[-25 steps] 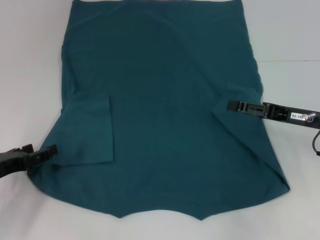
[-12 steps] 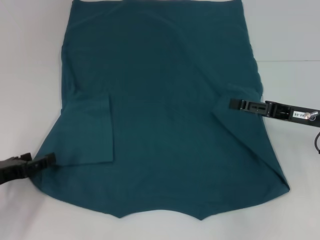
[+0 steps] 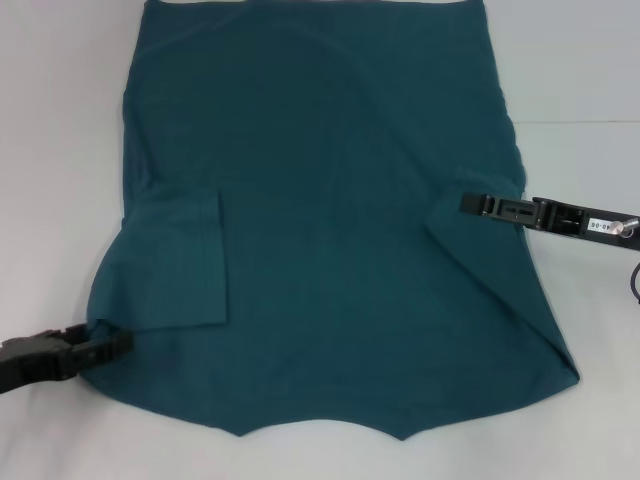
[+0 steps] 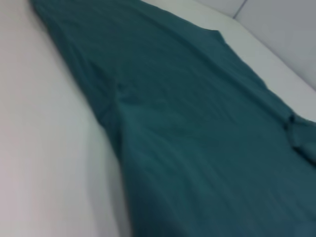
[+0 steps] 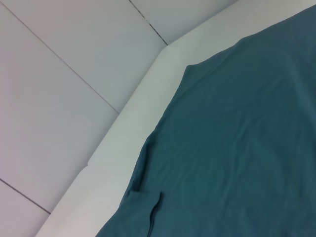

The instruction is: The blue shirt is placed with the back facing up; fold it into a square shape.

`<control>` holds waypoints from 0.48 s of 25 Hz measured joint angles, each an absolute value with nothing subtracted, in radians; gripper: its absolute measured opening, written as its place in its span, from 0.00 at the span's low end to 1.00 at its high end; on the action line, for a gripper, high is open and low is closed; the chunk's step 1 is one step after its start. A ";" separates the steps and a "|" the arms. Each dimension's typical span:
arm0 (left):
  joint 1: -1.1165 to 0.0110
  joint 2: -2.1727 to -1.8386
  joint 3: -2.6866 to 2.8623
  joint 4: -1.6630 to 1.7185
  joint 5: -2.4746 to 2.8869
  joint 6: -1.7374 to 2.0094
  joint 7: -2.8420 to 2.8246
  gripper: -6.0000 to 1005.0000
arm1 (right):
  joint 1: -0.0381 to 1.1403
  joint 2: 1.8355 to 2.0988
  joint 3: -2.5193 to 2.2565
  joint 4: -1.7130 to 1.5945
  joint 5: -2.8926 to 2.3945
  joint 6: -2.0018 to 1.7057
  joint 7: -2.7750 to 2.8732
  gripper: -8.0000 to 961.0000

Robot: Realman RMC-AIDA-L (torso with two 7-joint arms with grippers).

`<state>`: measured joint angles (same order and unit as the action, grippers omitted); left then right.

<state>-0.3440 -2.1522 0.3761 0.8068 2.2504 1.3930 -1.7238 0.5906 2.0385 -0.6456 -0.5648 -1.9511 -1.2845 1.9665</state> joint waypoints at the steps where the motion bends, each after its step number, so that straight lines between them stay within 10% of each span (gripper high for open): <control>1: -0.344 -2.152 0.377 0.810 2.250 1.408 -1.724 0.88 | 0.591 2.039 -0.645 -0.565 -1.951 -1.285 1.967 0.94; 12: -0.349 -2.149 0.382 0.827 2.255 1.466 -1.724 0.88 | 0.591 2.037 -0.644 -0.567 -1.951 -1.283 1.966 0.93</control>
